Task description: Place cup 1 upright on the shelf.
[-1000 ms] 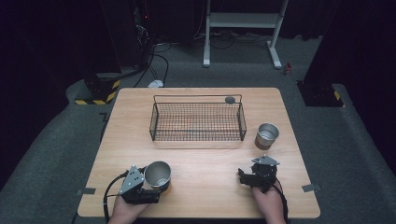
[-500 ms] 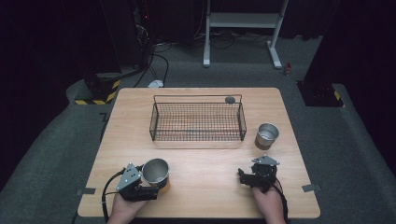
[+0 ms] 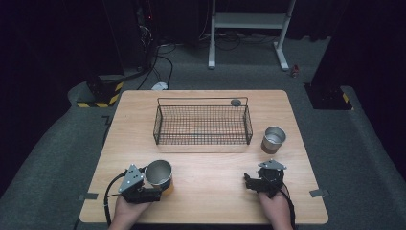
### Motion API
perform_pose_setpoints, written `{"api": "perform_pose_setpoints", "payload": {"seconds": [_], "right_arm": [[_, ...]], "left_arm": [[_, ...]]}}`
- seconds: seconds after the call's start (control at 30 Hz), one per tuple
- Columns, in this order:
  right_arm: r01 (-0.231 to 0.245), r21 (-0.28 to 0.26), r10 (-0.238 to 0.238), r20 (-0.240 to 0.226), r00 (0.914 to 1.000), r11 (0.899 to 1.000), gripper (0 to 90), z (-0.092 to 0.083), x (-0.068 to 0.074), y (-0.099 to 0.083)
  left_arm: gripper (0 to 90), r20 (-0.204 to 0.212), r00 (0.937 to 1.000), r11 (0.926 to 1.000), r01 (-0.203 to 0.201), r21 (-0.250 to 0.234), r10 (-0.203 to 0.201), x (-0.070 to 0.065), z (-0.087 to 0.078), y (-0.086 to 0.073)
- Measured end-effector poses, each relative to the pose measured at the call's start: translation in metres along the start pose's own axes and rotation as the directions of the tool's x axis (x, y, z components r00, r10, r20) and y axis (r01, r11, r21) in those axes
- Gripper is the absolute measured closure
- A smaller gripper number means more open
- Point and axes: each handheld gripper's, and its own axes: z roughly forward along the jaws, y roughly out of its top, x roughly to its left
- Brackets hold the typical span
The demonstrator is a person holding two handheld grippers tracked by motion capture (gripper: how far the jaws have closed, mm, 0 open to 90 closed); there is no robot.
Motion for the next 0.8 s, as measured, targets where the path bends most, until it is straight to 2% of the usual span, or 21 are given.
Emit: {"api": "perform_pose_setpoints", "payload": {"seconds": [0.17, 0.27, 0.53, 0.7, 0.8], "right_arm": [[0.0, 0.0, 0.0, 0.0, 1.0, 1.0, 8.4, 0.0, 0.0, 0.0], [-0.002, 0.001, 0.002, 0.0, 1.0, 1.0, 8.4, 0.0, 0.0, 0.0], [0.0, 0.0, 0.0, 0.0, 1.0, 1.0, 8.4, 0.0, 0.0, 0.0], [0.001, 0.001, -0.001, -0.004, 1.0, 1.0, 8.4, 0.0, 0.0, 0.0], [0.006, 0.002, -0.006, -0.011, 0.9999, 1.0, 8.4, 0.0, 0.001, 0.0]], "left_arm": [[13.7, 0.02, 0.9996, 0.9998, 0.018, 0.009, -0.018, 0.001, 0.003, 0.007], [13.7, 0.008, 1.0, 0.9999, 0.0, 0.014, 0.0, 0.002, 0.005, 0.01], [13.7, -0.003, 0.9999, 0.9996, 0.01, 0.027, -0.01, 0.003, 0.018, 0.02], [13.7, -0.015, 0.9997, 0.9996, 0.02, 0.018, -0.02, 0.003, 0.028, 0.028], [13.7, -0.009, 0.9996, 0.9992, 0.026, 0.03, -0.026, 0.004, 0.032, 0.032]]}}
